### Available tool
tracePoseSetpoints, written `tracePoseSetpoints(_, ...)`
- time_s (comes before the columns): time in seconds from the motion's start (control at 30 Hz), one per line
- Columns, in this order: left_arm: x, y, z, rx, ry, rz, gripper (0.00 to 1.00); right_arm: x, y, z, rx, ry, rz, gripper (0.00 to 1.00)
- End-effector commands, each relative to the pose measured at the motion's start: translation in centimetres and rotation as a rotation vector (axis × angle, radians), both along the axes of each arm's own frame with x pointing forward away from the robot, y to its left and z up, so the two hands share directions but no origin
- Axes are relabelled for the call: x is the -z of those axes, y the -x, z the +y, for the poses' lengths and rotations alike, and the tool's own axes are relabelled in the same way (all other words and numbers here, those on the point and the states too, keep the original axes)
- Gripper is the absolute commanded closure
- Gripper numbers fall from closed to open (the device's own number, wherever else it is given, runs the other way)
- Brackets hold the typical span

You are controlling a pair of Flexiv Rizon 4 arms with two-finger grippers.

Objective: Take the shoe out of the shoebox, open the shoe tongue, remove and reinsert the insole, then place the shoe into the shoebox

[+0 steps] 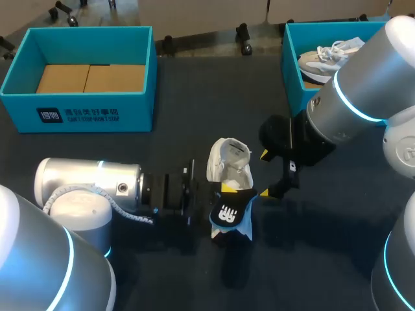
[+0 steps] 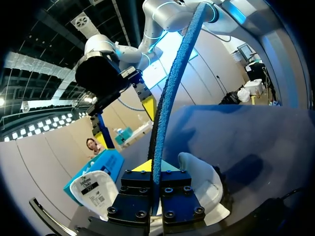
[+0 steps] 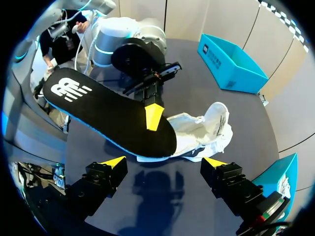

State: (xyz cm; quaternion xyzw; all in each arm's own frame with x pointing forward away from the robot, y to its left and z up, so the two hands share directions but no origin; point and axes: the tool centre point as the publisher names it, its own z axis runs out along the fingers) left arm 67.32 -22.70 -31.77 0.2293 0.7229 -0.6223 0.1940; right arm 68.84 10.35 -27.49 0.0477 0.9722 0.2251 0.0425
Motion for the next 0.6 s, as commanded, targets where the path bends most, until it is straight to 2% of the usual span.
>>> tracePoseSetpoints(0.03,0.2,-0.1,0.2,-0.001,-0.006,0.002,1.00,0.1,0.0,0.1,0.000,-0.001,-0.002,0.00)
tracePoseSetpoints(0.6,1.6,-1.8,-0.1,-0.037,-0.048,-0.008,1.00,0.1,0.0,0.1,0.000,-0.001,-0.002,0.00)
